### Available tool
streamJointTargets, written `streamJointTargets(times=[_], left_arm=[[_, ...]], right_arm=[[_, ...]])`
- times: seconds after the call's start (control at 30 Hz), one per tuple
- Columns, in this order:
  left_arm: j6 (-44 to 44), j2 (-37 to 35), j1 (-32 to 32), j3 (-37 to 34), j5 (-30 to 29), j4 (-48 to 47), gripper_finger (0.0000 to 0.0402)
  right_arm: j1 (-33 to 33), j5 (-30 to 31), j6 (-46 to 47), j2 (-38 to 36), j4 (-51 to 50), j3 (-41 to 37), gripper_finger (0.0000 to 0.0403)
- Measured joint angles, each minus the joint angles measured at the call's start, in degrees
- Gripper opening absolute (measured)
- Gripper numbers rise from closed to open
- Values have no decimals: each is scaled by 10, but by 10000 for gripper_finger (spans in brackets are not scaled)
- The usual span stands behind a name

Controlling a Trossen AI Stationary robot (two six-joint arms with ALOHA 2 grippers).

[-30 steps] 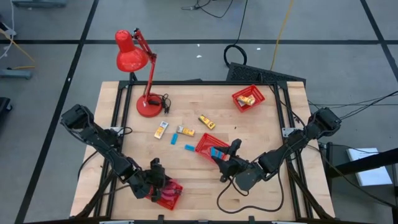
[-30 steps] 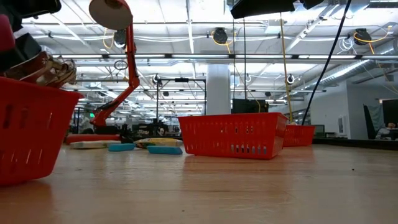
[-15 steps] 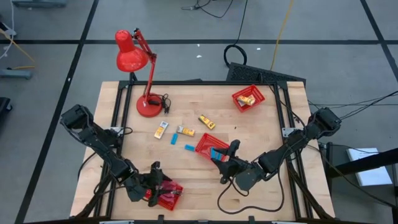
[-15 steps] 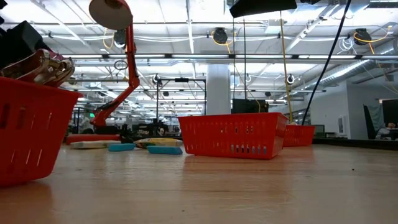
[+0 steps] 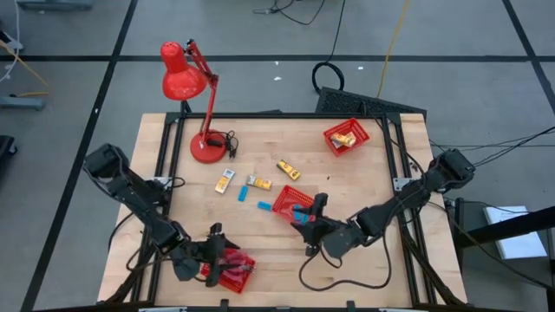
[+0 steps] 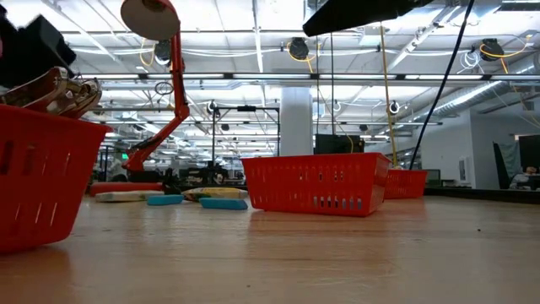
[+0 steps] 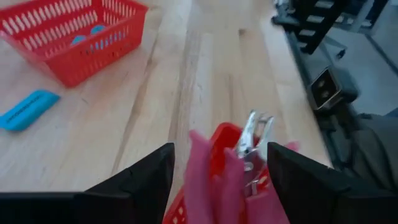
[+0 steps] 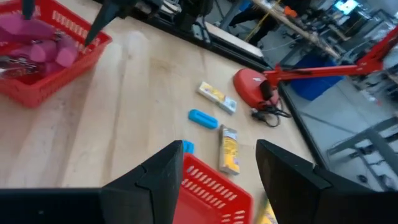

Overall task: Pick & Place School Supplies
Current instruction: Put the yellow crayon box into the top red bin

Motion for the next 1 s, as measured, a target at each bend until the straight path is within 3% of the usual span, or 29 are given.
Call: streamJointTargets(times=[0.27,0.6,1.0], left_arm=[[34,-32,-21,0,-60,-5,260],[100,-33,6,0,-257,-33,260],[222,-40,133,-2,-283,-34,260]], right_arm=[[-8,-25,12,0,-4,0,194],[-71,-85,71,0,-81,0,194],[-281,-270,-16,0,-75,0,194]])
